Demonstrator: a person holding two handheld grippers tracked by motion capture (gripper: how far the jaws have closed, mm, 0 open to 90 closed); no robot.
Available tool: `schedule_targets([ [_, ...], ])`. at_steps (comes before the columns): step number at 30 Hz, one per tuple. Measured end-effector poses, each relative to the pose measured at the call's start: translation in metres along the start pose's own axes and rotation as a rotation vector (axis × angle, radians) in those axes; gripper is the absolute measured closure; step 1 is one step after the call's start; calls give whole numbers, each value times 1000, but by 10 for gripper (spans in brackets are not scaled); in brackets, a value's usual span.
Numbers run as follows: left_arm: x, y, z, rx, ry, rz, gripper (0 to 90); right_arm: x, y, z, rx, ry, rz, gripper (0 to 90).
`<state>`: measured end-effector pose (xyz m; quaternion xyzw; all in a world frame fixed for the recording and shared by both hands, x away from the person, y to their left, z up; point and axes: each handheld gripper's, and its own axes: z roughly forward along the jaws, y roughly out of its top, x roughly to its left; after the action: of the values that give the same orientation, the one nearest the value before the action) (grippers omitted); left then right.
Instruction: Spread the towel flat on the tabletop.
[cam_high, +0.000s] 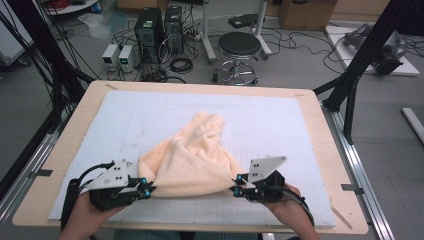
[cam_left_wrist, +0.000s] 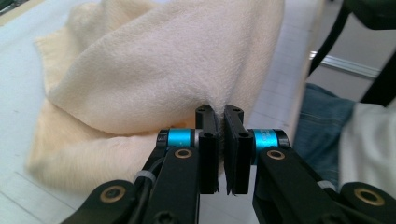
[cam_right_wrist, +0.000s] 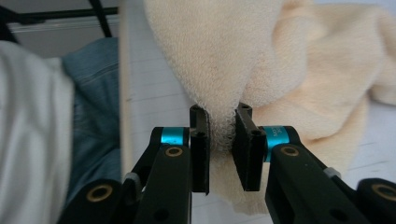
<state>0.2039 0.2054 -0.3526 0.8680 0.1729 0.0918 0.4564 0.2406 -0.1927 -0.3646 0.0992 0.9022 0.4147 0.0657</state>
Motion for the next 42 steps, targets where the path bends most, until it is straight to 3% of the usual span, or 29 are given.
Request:
schedule_targets([
  [3, -2, -3, 1, -2, 0, 8, 814, 7, -3, -3, -5, 17, 7, 672],
  [4, 1, -3, 2, -10, 2, 3, 710, 3, -3, -10, -42, 5, 18, 607],
  [5, 4, -2, 3, -25, 13, -13, 710, 3, -3, -10, -42, 5, 18, 607],
  [7, 16, 3, 5, -61, 27, -22, 643, -6, -3, -20, -97, -8, 64, 554],
  [9, 29, 9, 11, -74, 49, -21, 604, -15, -2, -25, -116, -36, 78, 547],
  [12, 53, 18, 29, -84, 55, -46, 573, -34, -2, -17, -81, -112, 88, 548],
  [17, 94, 26, 68, -31, 72, -77, 531, -66, -11, 17, -17, -136, 127, 547],
  [19, 108, 25, 82, -14, 105, -78, 527, -77, -15, 35, 44, -147, 140, 547],
  [22, 127, 15, 105, 49, 84, -132, 516, -92, -21, 55, 118, -159, 142, 554],
  [24, 136, 8, 119, 117, 32, -174, 517, -100, -27, 65, 148, -145, 164, 588],
  [25, 137, 5, 125, 146, 18, -187, 530, -103, -29, 68, 151, -128, 175, 617],
  [27, 137, 1, 133, 218, -5, -158, 677, -105, -32, 73, 145, -93, 190, 702],
  [28, 135, 0, 135, 219, 7, -154, 725, -106, -32, 73, 138, -83, 184, 761],
  [30, 132, 3, 133, 226, 28, -134, 829, -107, -32, 71, 130, -73, 179, 822],
  [32, 131, 5, 128, 231, 46, -136, 849, -106, -31, 68, 135, -77, 176, 836],
  [37, 122, 7, 92, 127, 109, -149, 856, -93, -23, 39, 81, -142, 153, 844],
  [40, 110, 4, 66, 83, 129, -134, 856, -84, -24, 20, 66, -170, 150, 843],
  [42, 100, -1, 49, 45, 115, -141, 857, -69, -26, 0, 31, -191, 150, 842],
])
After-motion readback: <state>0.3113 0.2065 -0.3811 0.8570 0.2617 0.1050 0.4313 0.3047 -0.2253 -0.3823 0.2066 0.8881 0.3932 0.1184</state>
